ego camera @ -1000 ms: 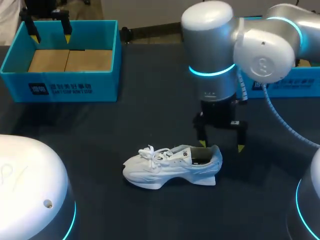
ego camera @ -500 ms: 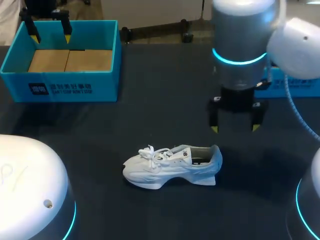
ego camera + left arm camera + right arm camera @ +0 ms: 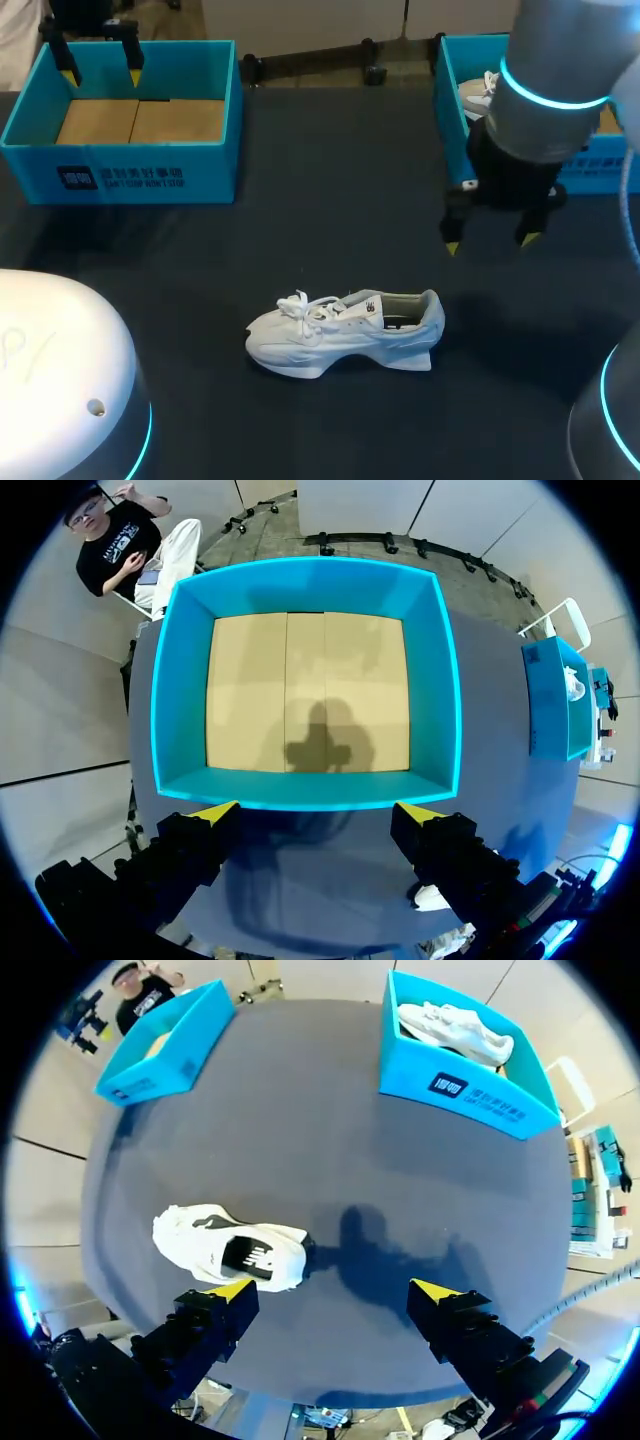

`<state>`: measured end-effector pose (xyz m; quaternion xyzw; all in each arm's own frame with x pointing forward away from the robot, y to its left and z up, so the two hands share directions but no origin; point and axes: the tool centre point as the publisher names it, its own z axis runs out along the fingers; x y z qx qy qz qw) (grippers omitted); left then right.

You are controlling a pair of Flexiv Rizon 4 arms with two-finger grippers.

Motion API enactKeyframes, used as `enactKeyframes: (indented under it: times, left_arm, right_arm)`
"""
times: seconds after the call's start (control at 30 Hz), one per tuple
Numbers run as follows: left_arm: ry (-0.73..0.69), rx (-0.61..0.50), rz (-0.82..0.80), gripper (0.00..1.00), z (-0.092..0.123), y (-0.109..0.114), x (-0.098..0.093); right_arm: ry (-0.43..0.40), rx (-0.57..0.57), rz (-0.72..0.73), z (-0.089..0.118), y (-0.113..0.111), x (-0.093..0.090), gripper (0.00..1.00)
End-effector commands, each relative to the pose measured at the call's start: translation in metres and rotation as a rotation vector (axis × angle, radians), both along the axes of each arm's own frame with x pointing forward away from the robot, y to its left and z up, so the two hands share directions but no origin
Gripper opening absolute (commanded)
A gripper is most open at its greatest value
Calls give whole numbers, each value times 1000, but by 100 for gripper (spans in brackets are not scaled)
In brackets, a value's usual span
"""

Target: Take the shoe out of the shoebox, open the shoe tongue, remove and reinsert the insole, then place the shoe into the shoebox

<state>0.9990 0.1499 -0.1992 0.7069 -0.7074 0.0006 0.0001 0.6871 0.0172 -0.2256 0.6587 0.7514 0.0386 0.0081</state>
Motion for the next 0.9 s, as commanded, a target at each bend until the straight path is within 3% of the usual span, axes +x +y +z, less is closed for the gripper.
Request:
enactKeyframes:
  times: [0.03,0.2,0.3,0.37,0.43,0.77,0.9]
  left_arm:
    - [0,0,0,100,0,0,0]
    - [0,0,0,100,0,0,0]
    - [0,0,0,100,0,0,0]
    - [0,0,0,100,0,0,0]
    - [0,0,0,100,0,0,0]
    - [0,0,0,100,0,0,0]
    - [0,0,0,100,0,0,0]
  right_arm:
    - [-102,208,115,-7,-17,0,100]
    - [-249,552,428,-22,-45,-2,100]
    - [-332,632,573,-22,-56,-1,100]
    - [-366,677,635,-19,-59,2,100]
    - [-357,871,790,-17,-64,7,100]
    - [-357,871,790,-17,-64,7,100]
    - [-473,1055,1026,-29,-72,9,100]
